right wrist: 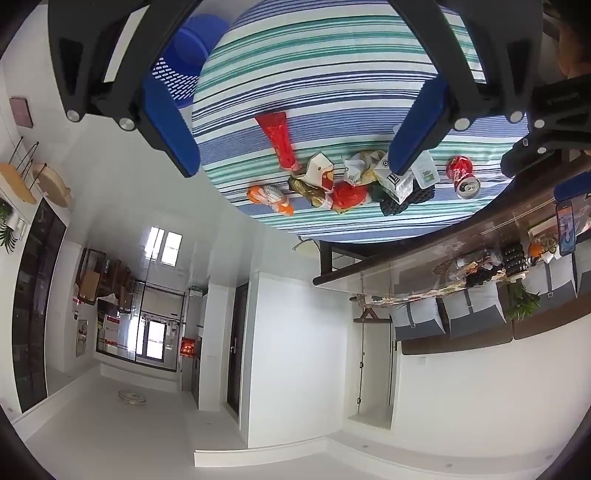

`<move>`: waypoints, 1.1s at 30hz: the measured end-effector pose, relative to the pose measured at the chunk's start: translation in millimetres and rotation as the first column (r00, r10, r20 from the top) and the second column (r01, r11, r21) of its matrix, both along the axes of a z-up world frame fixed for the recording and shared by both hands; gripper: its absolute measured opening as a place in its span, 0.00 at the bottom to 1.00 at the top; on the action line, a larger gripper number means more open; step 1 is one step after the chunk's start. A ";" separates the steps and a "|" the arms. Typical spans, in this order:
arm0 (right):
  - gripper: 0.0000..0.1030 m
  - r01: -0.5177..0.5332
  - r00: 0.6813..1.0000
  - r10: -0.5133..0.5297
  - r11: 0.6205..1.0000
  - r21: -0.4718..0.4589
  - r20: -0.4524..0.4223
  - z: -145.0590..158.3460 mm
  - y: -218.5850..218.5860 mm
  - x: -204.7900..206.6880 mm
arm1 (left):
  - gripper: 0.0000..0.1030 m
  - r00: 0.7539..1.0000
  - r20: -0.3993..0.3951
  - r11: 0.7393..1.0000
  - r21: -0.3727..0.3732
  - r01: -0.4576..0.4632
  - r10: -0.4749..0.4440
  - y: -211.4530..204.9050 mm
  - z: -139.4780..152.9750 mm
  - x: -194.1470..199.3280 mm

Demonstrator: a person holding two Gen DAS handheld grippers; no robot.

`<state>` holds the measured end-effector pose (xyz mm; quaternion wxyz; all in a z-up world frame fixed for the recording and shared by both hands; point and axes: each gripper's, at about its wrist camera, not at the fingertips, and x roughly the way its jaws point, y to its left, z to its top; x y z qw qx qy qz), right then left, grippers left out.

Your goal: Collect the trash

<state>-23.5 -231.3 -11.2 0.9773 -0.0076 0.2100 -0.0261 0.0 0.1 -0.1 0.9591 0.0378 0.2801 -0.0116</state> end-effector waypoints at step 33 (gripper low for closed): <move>0.95 0.015 1.000 -0.014 1.000 -0.017 0.007 5.1 -6.4 -7.0 | 0.96 1.000 -0.008 1.000 -0.001 -0.001 0.001 -1.3 -2.7 -2.0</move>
